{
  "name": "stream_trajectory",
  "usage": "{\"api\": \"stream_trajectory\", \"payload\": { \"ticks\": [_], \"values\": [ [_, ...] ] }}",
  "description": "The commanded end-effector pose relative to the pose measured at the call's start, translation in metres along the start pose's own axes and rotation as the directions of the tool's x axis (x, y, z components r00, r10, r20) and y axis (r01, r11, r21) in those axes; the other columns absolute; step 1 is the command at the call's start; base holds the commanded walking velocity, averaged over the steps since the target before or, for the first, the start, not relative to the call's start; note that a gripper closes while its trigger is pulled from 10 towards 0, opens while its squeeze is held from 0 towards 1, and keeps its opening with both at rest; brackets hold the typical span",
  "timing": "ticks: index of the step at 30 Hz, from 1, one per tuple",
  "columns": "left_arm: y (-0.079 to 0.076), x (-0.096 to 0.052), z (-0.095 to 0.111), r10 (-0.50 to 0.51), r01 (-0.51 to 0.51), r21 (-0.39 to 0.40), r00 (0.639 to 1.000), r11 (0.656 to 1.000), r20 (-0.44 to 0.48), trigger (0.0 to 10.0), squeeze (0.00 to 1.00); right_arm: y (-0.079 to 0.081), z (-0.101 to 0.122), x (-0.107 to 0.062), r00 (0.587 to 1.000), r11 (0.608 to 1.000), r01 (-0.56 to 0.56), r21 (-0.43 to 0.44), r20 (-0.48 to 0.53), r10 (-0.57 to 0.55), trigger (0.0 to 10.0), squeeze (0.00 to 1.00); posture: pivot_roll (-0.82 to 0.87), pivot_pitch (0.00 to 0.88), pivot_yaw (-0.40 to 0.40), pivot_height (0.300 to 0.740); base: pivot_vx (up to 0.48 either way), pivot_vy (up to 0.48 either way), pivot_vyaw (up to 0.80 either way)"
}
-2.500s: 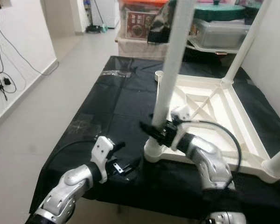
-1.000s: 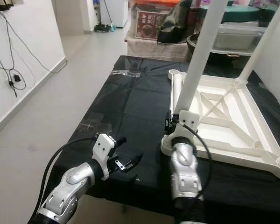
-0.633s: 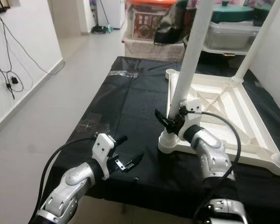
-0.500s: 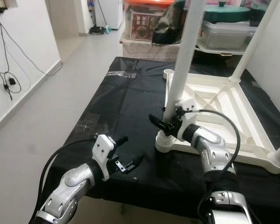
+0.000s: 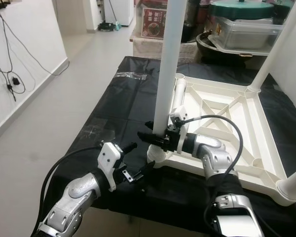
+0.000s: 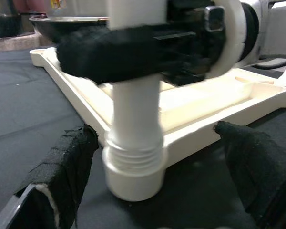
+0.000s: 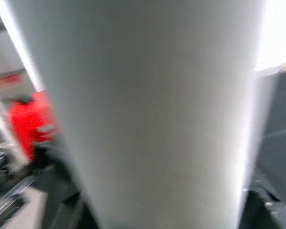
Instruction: Building children table
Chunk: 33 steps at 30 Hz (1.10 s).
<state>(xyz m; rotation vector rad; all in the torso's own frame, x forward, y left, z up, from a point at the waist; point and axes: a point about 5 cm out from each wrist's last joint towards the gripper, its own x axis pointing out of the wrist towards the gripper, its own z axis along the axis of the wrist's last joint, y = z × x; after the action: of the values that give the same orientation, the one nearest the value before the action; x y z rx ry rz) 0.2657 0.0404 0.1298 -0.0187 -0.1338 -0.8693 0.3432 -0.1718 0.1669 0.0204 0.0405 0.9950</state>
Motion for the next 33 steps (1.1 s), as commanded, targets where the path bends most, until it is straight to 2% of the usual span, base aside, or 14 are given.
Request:
{"api": "stream_trajectory", "payload": {
  "ticks": [1, 6, 8, 10, 11, 12, 15, 20, 23, 24, 25, 28, 29, 33],
  "values": [
    [-0.001, -0.002, -0.003, -0.004, 0.004, -0.004, 1.000, 1.000, -0.011, 10.0, 0.00, -0.002, -0.008, 0.002, 0.997, 0.997, 0.072, 0.020, -0.011, -0.072, 0.0, 0.00, 0.08, 0.000, -0.056, 0.740, 0.000, 0.000, 0.00],
    [-0.001, -0.002, -0.004, -0.004, 0.003, -0.007, 1.000, 1.000, -0.016, 10.0, 0.00, -0.020, -0.010, -0.011, 0.878, 0.880, 0.473, 0.056, 0.059, -0.475, 0.0, 0.00, 0.07, 0.000, -0.051, 0.740, 0.000, 0.000, 0.00],
    [0.000, -0.002, -0.005, -0.004, 0.004, -0.012, 1.000, 1.000, -0.021, 10.0, 0.00, -0.027, -0.013, -0.034, 0.583, 0.586, 0.805, 0.089, 0.056, -0.810, 0.0, 0.00, 0.05, 0.000, -0.038, 0.740, 0.000, 0.000, 0.00],
    [0.000, -0.002, -0.005, -0.004, 0.004, -0.012, 1.000, 1.000, -0.021, 10.0, 0.00, -0.027, -0.013, -0.034, 0.583, 0.586, 0.805, 0.089, 0.056, -0.810, 0.0, 0.00, 0.05, 0.000, -0.038, 0.740, 0.000, 0.000, 0.00],
    [0.001, -0.001, -0.005, -0.004, 0.004, -0.018, 1.000, 1.000, -0.024, 10.0, 0.00, -0.022, -0.016, -0.046, 0.388, 0.390, 0.917, 0.080, 0.045, -0.921, 0.0, 0.00, 0.05, 0.000, -0.038, 0.740, 0.000, 0.000, 0.00],
    [0.001, -0.001, -0.005, -0.004, 0.004, -0.018, 1.000, 1.000, -0.024, 10.0, 0.00, -0.022, -0.016, -0.046, 0.388, 0.390, 0.917, 0.080, 0.045, -0.921, 0.0, 0.00, 0.05, 0.000, -0.038, 0.740, 0.000, 0.000, 0.00],
    [0.002, 0.000, -0.006, -0.011, 0.011, -0.024, 0.999, 1.000, -0.032, 10.0, 0.00, 0.008, -0.022, -0.060, -0.015, -0.017, 0.982, 0.191, -0.008, -1.000, 0.0, 0.00, 0.04, 0.000, -0.036, 0.740, 0.000, 0.000, 0.00],
    [0.002, 0.000, -0.006, -0.009, 0.009, -0.024, 0.999, 1.000, -0.033, 10.0, 0.00, 0.016, -0.023, -0.053, -0.050, -0.052, 0.979, 0.195, -0.014, -0.999, 0.0, 0.00, 0.05, 0.000, -0.040, 0.740, 0.000, 0.000, 0.00],
    [0.002, 0.000, -0.007, -0.005, 0.005, -0.024, 0.999, 1.000, -0.036, 10.0, 0.00, 0.020, -0.024, -0.034, 0.050, 0.054, 0.973, 0.226, 0.022, -0.998, 0.0, 0.00, 0.05, 0.000, -0.041, 0.740, 0.000, 0.000, 0.00],
    [0.002, 0.000, -0.007, -0.005, 0.004, -0.024, 0.999, 1.000, -0.037, 10.0, 0.00, 0.022, -0.024, -0.024, 0.109, 0.119, 0.961, 0.251, 0.054, -0.993, 10.0, 0.00, 0.05, 0.000, -0.042, 0.740, 0.000, 0.000, 0.00],
    [0.002, 0.000, -0.007, -0.006, 0.005, -0.024, 0.999, 1.000, -0.038, 10.0, 0.00, 0.023, -0.023, -0.017, 0.175, 0.192, 0.946, 0.261, 0.084, -0.981, 10.0, 1.00, 0.05, 0.000, -0.042, 0.740, 0.000, 0.000, 0.00],
    [0.003, 0.001, -0.008, -0.008, 0.007, -0.024, 0.999, 1.000, -0.040, 10.0, 0.00, 0.019, -0.024, -0.017, 0.222, 0.247, 0.941, 0.231, 0.129, -0.966, 10.0, 1.00, 0.04, 0.000, -0.042, 0.740, 0.000, 0.000, 0.00],
    [0.003, 0.002, -0.008, -0.010, 0.009, -0.024, 0.999, 1.000, -0.042, 10.0, 0.00, 0.012, -0.024, -0.024, 0.272, 0.300, 0.923, 0.243, 0.140, -0.952, 10.0, 0.00, 0.04, 0.000, -0.038, 0.740, 0.000, 0.000, 0.00],
    [0.003, 0.003, -0.009, -0.013, 0.012, -0.023, 0.999, 1.000, -0.042, 10.0, 0.00, 0.004, -0.016, -0.035, 0.384, 0.422, 0.877, 0.231, 0.190, -0.903, 10.0, 0.00, 0.04, 0.000, -0.039, 0.740, 0.000, 0.000, 0.00]
  ]
}}
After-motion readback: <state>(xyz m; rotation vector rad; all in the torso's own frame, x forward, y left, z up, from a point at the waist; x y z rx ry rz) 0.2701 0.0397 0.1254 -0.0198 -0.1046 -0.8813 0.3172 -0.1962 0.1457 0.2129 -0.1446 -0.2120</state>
